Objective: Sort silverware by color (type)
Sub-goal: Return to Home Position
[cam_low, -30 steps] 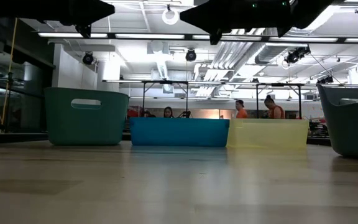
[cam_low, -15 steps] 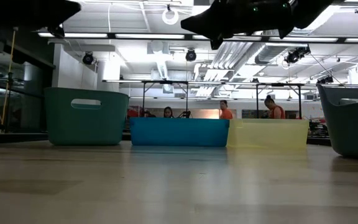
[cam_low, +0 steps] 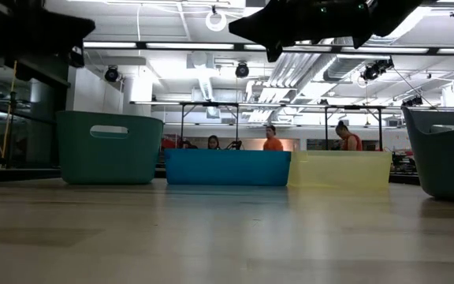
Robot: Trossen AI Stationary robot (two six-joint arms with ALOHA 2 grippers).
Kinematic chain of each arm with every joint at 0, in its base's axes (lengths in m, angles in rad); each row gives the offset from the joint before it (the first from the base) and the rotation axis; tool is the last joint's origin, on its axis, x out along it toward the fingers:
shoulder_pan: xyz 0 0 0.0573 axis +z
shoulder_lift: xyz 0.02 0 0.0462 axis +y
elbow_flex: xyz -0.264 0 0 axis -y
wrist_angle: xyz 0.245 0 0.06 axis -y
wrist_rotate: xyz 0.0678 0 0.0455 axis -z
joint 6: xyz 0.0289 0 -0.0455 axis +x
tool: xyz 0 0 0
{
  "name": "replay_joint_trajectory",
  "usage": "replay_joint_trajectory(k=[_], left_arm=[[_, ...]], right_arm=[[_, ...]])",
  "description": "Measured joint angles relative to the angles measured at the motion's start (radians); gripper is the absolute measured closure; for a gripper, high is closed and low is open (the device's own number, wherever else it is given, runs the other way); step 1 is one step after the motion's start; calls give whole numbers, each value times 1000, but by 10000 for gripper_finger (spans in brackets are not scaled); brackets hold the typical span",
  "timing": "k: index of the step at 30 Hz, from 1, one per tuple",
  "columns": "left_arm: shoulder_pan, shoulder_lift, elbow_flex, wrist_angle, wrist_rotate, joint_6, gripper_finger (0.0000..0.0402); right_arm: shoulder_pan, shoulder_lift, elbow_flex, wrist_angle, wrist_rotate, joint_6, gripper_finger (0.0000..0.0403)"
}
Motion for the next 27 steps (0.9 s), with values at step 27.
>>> replay_joint_trajectory(k=[27], left_arm=[[63, -17, -78, -57, -296, -116, 401]], right_arm=[[-16, -401, -318, -36, 10, -38, 403]])
